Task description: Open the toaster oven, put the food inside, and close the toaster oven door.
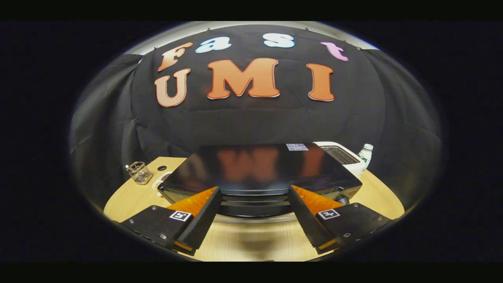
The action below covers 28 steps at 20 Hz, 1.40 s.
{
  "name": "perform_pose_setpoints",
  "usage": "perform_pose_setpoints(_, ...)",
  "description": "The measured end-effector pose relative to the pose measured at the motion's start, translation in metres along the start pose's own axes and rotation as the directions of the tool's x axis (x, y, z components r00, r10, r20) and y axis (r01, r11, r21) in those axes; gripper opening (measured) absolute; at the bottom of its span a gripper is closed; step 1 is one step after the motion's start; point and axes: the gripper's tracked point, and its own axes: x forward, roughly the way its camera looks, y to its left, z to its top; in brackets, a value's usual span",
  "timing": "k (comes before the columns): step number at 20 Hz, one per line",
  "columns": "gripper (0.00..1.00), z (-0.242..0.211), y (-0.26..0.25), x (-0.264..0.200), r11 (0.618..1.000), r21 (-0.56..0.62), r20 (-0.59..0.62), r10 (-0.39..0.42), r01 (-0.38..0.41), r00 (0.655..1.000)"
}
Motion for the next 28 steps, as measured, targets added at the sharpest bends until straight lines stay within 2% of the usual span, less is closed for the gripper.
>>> perform_pose_setpoints(3, 1.00, -0.016, -0.005, -0.008, 1.000, 0.002, -0.039, -0.006, 0.006, 0.999)
perform_pose_setpoints(6, 0.99, -0.089, -0.012, -0.017, 1.000, 0.010, -0.230, -0.013, 0.015, 0.973)
perform_pose_setpoints(8, 0.99, -0.123, -0.010, -0.029, 0.999, 0.049, -0.270, 0.004, 0.010, 0.963)
perform_pose_setpoints(12, 0.99, -0.137, -0.007, -0.039, 1.000, -0.003, -0.270, 0.003, -0.004, 0.963)
perform_pose_setpoints(19, 0.99, -0.139, -0.004, -0.055, 1.000, 0.003, -0.273, 0.011, -0.011, 0.962)
perform_pose_setpoints(26, 1.00, -0.175, -0.005, -0.075, 0.999, 0.054, -0.353, 0.017, 0.002, 0.935)
perform_pose_setpoints(28, 1.00, -0.180, -0.008, -0.078, 0.999, 0.034, -0.342, 0.005, 0.007, 0.940)
